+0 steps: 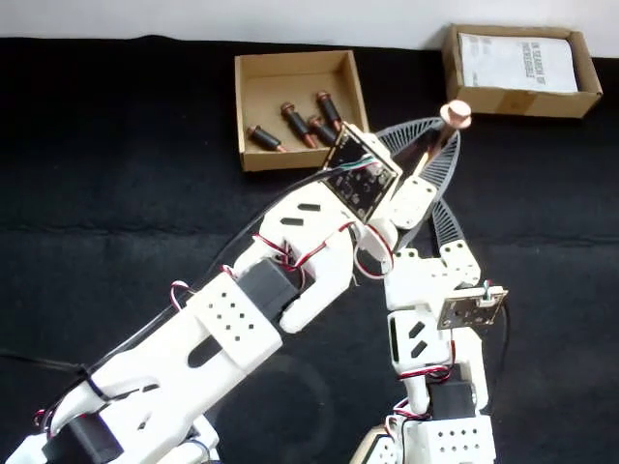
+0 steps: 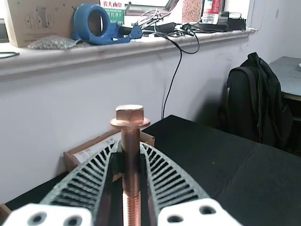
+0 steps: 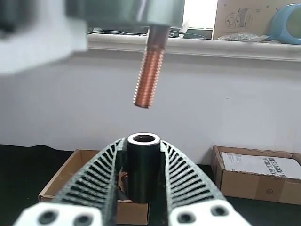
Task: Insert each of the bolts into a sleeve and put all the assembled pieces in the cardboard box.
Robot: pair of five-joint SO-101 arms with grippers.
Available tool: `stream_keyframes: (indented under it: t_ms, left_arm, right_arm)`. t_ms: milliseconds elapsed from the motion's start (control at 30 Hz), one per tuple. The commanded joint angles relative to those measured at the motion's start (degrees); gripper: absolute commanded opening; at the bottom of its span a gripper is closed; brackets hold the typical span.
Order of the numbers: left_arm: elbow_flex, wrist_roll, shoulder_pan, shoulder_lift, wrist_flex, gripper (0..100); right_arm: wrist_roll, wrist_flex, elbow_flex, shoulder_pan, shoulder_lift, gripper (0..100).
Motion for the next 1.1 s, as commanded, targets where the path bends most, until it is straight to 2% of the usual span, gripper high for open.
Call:
stream_keyframes:
  t_ms: [0,300,400,700,833,1067]
  left_arm:
    - [0.31,-0.26,0.84,-0.22,-2.02,1]
    - [0.57,-0.26,-1.1,3.82,-1.93,1]
    - [0.57,2.73,-1.19,5.14,-1.85,1]
    - [1.45,3.43,-2.51,2.33,0.7,1]
    - [6.9,3.78,-2.24,-2.86,3.78,1]
    - [20.88,3.78,1.19,-11.47,3.78,1]
  right_arm:
    - [0.35,-1.27,1.45,-0.4,-0.48,0.8]
    - [0.35,-1.27,1.1,-0.4,-0.48,0.8]
    - [0.35,-1.27,1.19,-0.31,-0.57,0.8]
    - [0.35,-1.45,1.1,-0.22,-0.57,0.8]
    - [0.35,-1.45,1.19,-0.22,-0.57,0.8]
    - [0.35,-1.45,1.1,-0.13,-0.57,0.8]
